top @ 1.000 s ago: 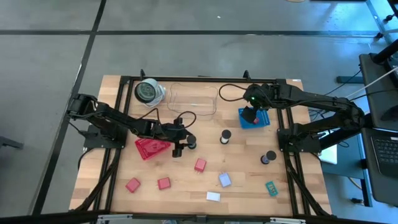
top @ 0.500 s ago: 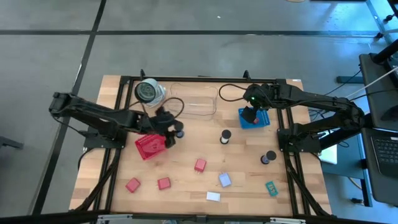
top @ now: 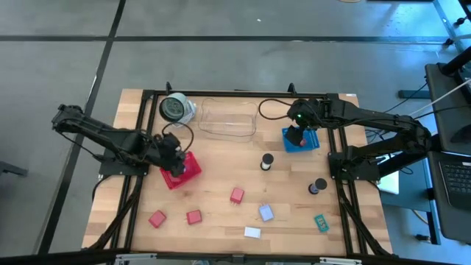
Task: Pick & Place Office items
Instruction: Put the left blue hourglass into the red bin
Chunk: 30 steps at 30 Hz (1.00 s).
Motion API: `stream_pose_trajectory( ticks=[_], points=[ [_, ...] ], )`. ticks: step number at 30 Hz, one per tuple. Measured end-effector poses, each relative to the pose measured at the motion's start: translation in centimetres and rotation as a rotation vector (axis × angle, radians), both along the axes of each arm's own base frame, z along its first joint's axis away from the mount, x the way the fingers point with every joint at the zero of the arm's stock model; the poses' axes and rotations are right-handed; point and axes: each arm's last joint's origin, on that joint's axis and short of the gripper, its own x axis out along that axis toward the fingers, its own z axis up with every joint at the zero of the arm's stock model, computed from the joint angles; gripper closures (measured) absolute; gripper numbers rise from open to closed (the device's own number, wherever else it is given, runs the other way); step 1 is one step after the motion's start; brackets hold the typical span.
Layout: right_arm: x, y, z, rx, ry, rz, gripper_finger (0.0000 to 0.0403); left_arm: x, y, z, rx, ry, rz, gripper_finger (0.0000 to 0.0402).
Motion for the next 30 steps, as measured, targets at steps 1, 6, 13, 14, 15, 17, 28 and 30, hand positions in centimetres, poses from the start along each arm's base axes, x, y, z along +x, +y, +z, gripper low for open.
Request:
stream_pose_trajectory(
  ticks=[1, 6, 13, 14, 15, 17, 28, 30],
  points=[
    [0.0, 0.0, 0.0, 0.0, 0.0, 0.0, 0.0107, -0.1, -0.1, -0.5, -0.002, 0.022, 0.009, 0.0185],
    [0.0, 0.0, 0.0, -0.001, -0.004, 0.0, 0.0107, 0.4, -0.8, -2.1, -0.042, 0.091, 0.003, 0.0185],
    [0.1, 0.0, 0.0, -0.003, -0.011, 0.0, 0.0107, 1.3, -1.1, -3.4, -0.015, 0.179, -0.013, 0.0185],
    [0.1, 0.0, 0.0, -0.003, -0.011, 0.001, 0.0107, 1.4, -1.1, -3.6, -0.013, 0.188, -0.013, 0.0185],
    [0.1, 0.0, 0.0, -0.003, -0.011, 0.001, 0.0107, 1.5, -1.1, -3.7, -0.009, 0.196, -0.01, 0.0185],
    [0.1, 0.0, 0.0, -0.003, -0.011, 0.001, 0.0107, 1.7, -1.0, -4.0, 0.001, 0.215, -0.016, 0.0184],
    [0.1, 0.0, 0.0, -0.003, -0.011, 0.001, 0.0107, 2.3, -1.1, -4.5, 0.029, 0.232, -0.039, 0.0161],
    [0.1, 0.0, 0.0, -0.003, -0.011, 0.001, 0.0107, 2.3, -1.2, -4.5, 0.025, 0.232, -0.04, 0.0156]
  ],
)
